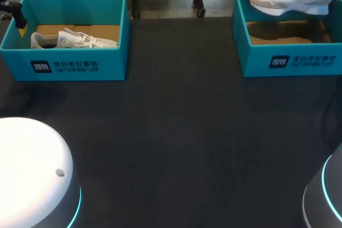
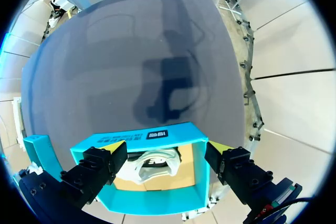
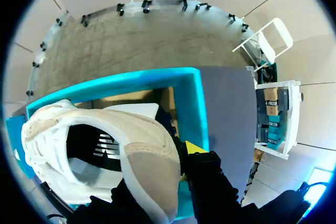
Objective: Take the shoe out of the shoebox, open the shoe tongue, remove and reinsert the insole, then place the shoe into the shoebox
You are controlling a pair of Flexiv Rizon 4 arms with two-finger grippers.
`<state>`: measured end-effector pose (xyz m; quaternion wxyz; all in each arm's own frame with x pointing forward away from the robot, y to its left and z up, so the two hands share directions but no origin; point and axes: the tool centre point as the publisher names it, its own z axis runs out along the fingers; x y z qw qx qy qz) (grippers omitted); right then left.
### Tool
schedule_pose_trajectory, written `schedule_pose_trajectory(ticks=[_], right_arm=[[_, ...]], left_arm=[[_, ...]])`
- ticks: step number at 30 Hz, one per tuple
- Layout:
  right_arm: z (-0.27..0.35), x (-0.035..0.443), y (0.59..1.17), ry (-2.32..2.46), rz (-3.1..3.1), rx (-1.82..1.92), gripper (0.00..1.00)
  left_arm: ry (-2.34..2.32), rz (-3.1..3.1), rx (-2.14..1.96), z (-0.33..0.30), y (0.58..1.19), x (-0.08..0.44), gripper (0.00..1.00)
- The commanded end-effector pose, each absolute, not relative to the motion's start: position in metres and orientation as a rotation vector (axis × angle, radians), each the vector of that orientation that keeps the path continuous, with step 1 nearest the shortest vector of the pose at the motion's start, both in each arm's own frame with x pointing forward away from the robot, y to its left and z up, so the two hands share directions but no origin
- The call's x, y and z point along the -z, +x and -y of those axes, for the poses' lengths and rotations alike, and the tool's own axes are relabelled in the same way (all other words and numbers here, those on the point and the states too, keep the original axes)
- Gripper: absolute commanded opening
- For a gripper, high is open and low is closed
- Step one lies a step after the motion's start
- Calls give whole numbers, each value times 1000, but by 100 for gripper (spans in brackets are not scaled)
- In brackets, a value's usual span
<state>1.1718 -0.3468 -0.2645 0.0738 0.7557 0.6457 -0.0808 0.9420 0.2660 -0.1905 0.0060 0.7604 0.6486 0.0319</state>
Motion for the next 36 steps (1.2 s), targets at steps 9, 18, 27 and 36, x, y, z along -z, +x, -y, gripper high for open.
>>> schedule_pose_trajectory(ticks=[9, 18, 27, 36], right_arm=[[326, 184, 1105, 2210, -1911, 106, 0], [295, 146, 1042, 2172, -1870, 29, 0], [239, 137, 978, 2133, -1838, 14, 0], [174, 141, 921, 2115, -1697, -46, 0]], left_arm=[[2381, -2029, -108, -266, 940, 190, 100], [2381, -2029, -108, -266, 940, 190, 100], [2381, -2029, -108, -266, 940, 190, 100], [2381, -2029, -108, -266, 940, 190, 100]])
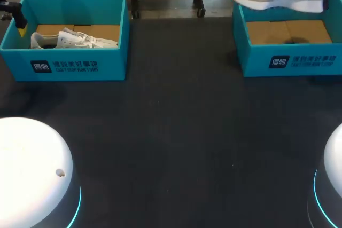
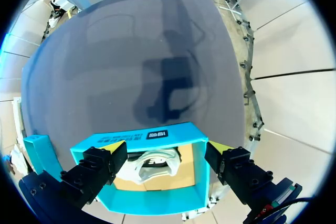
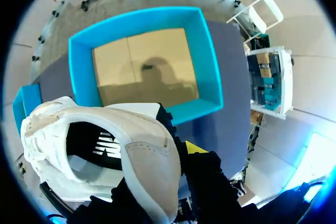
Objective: Take the shoe out of the shoebox, open the shoe tongue, remove and reinsert the insole, then place the shoe into the shoebox
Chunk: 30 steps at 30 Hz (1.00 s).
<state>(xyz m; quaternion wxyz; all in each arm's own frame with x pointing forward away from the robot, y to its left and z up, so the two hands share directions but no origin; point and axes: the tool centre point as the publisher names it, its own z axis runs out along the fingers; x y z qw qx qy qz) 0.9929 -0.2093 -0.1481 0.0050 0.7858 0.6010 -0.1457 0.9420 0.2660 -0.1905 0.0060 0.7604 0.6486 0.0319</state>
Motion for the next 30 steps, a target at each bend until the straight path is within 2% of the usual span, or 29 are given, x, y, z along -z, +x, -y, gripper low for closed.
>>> schedule_pose_trajectory(ticks=[1, 15, 30], right_arm=[[167, 142, 917, 2111, -1683, -51, 0], [88, 159, 886, 2084, -1634, -82, 0], [88, 159, 886, 2084, -1634, -82, 0]], left_arm=[[2381, -2029, -108, -266, 940, 190, 100], [2381, -2029, -108, -266, 940, 190, 100], [2381, -2029, -108, -266, 940, 190, 100]])
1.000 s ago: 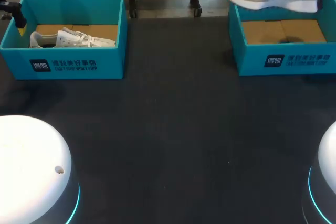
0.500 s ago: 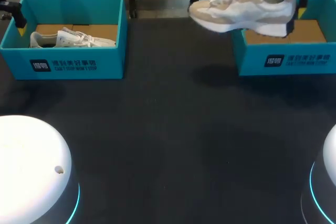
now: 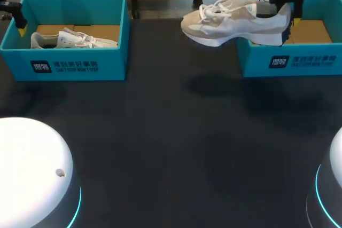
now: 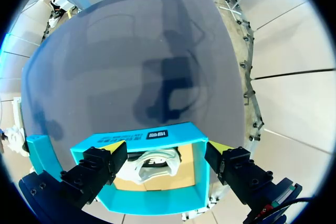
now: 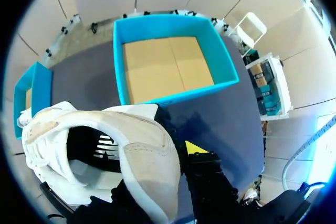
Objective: Take the shoe out of the shoebox, open the shoe tongue, remove and reinsert the insole, then place the shoe into the shoebox
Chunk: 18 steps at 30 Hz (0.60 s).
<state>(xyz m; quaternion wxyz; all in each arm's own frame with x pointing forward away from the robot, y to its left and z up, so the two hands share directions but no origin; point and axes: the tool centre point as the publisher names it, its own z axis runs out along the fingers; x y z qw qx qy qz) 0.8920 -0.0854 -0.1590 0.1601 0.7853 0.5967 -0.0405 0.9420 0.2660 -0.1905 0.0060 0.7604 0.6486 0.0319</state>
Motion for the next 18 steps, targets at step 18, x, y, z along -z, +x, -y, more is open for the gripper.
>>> schedule_pose_trajectory(ticks=[18], right_arm=[[56, 222, 859, 2164, -1730, -31, 0]], left_arm=[[2381, -2029, -108, -266, 940, 190, 100]])
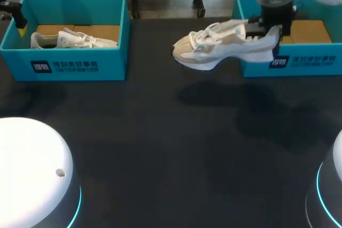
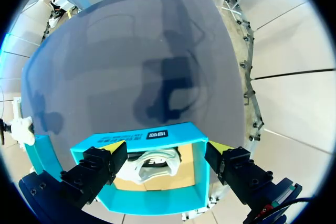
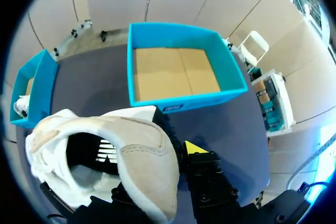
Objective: Take the shoe out of the shoebox, open the shoe tongue, remove and reinsert the insole, then place the shoe into the shoebox
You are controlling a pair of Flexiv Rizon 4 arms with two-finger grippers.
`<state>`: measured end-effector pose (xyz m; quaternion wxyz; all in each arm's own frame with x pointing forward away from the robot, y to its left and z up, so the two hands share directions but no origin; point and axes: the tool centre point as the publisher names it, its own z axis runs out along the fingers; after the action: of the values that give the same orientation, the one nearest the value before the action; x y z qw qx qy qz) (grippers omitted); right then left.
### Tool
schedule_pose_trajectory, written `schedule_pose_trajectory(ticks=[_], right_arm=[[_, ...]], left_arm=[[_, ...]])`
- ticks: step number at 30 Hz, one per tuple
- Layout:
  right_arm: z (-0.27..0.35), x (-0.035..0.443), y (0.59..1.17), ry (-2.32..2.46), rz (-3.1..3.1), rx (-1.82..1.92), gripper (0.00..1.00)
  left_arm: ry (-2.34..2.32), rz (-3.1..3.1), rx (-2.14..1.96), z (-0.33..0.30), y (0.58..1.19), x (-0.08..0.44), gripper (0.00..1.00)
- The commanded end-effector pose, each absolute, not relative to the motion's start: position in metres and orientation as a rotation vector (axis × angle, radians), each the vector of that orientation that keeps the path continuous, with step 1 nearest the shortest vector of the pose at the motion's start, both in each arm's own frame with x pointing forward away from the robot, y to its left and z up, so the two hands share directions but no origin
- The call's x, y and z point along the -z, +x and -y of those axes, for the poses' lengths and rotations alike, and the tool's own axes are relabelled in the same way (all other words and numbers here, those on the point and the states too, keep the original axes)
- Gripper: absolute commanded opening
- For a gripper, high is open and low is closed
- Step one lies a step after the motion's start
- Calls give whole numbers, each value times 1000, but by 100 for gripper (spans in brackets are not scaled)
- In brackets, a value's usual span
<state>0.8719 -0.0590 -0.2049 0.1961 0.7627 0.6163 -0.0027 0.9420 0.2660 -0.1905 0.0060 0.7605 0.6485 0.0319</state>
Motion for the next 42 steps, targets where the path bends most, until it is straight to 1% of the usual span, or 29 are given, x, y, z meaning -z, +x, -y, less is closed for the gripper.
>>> schedule_pose_trajectory(ticks=[1, 7, 23, 25, 28, 37, 41, 42], right_arm=[[53, 227, 852, 2170, -1725, -35, 0], [17, 250, 802, 2142, -1716, -7, 0], [17, 253, 803, 2180, -1720, 5, 0], [6, 263, 791, 2157, -1742, 16, 0], [-11, 284, 770, 2130, -1752, 134, 0], [-54, 308, 711, 2147, -1791, 86, 0], [-78, 327, 681, 2173, -1854, 65, 0], [-78, 327, 681, 2173, -1854, 65, 0]], left_arm=[[2381, -2029, -108, -266, 940, 190, 100], [2381, -2029, -108, -266, 940, 190, 100], [2381, -2029, -108, -266, 940, 190, 100], [2381, -2029, -108, -266, 940, 190, 100], [2381, -2029, -108, -266, 940, 190, 100], [2381, -2029, -108, -266, 940, 190, 100], [2381, -2029, -108, -266, 940, 190, 100], [2381, -2029, -108, -266, 940, 190, 100]])
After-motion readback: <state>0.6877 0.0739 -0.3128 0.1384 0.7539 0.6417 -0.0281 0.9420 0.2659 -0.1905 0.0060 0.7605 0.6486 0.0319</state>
